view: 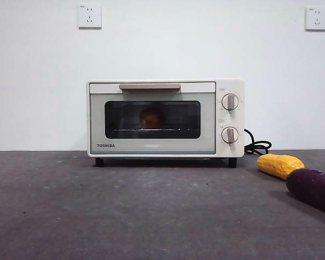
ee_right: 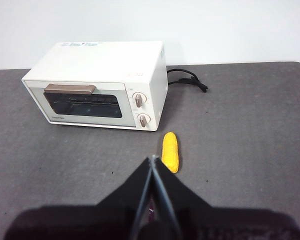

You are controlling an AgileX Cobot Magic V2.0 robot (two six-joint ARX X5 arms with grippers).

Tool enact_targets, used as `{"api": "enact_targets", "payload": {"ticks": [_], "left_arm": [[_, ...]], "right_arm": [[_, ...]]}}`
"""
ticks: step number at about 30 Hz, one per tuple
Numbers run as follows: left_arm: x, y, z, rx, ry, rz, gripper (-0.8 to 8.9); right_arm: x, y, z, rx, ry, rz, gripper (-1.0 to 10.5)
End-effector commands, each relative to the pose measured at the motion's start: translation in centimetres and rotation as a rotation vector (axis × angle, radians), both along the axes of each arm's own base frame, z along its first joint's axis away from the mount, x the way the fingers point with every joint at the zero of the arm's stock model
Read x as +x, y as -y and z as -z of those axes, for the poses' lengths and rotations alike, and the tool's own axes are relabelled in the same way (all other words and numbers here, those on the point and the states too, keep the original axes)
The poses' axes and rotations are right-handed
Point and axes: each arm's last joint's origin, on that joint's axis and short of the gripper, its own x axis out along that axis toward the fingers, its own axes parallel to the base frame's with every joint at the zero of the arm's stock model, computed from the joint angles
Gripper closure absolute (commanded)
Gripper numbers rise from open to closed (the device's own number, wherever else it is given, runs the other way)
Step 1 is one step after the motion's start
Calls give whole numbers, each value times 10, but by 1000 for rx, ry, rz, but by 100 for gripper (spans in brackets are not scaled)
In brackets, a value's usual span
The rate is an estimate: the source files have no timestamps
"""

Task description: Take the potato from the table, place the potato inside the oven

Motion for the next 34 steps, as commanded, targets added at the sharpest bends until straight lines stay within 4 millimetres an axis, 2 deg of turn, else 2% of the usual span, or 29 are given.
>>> {"api": "enact_targets", "payload": {"ticks": [1, 10, 18, 34], "left_arm": [[0, 0, 5, -26, 13, -10, 818], [-4, -2, 11, -102, 22, -130, 818], [-6, -2, 17, -46, -35, -126, 818], [-6, -5, 16, -51, -29, -149, 818]], "right_arm": [[0, 0, 3, -13, -19, 3, 946], [0, 0, 3, -13, -19, 3, 946], [0, 0, 3, -13, -19, 3, 945], [0, 0, 3, -13, -19, 3, 946]]}}
